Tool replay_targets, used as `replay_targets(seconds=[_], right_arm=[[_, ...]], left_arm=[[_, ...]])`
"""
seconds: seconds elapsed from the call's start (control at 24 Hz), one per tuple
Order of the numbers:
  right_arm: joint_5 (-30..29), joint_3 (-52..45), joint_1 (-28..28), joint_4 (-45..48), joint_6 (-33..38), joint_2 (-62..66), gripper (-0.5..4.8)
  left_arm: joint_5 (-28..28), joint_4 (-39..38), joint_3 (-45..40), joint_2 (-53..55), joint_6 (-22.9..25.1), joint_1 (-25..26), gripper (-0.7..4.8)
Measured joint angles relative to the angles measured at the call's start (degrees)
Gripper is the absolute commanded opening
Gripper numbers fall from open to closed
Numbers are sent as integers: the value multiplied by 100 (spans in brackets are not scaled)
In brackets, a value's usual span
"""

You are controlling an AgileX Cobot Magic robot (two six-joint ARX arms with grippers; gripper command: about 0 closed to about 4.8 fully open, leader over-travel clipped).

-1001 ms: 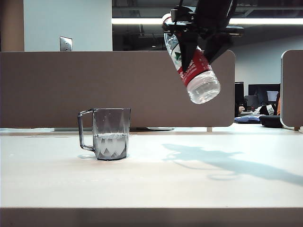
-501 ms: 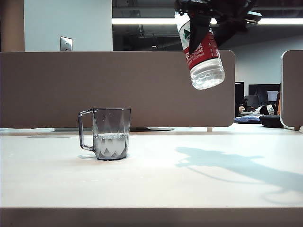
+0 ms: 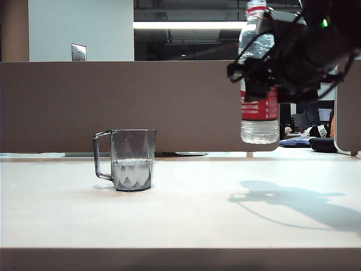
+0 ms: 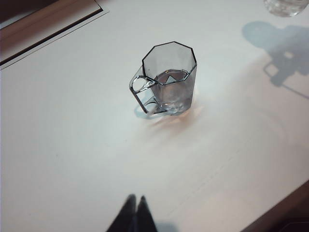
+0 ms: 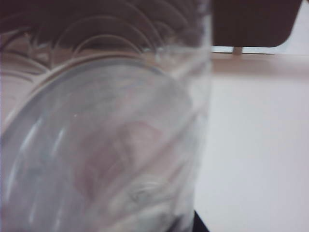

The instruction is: Pick up the mineral water bottle on the table and pour water into the mug until it's half full.

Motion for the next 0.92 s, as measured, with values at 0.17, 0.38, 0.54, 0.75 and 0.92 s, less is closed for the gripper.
replay_targets(seconds=[0.17, 0.38, 0.54, 0.75, 0.92], right_arm=[[-107, -22, -33, 356, 11, 660, 220], [-199, -22, -59, 881, 11, 1130, 225], [-212, -22, -66, 905, 11, 1351, 303], [-319, -15, -66, 927, 13, 1397, 382], [-313, -11, -66, 946, 15, 1397, 382]], left_arm=[[-2, -2, 0, 2, 0, 0, -5], [-7, -2, 0, 2, 0, 0, -5], [-15, -11, 0, 2, 0, 0, -5], [-17, -33, 0, 2, 0, 0, -5], [-17, -50, 0, 2, 0, 0, -5]])
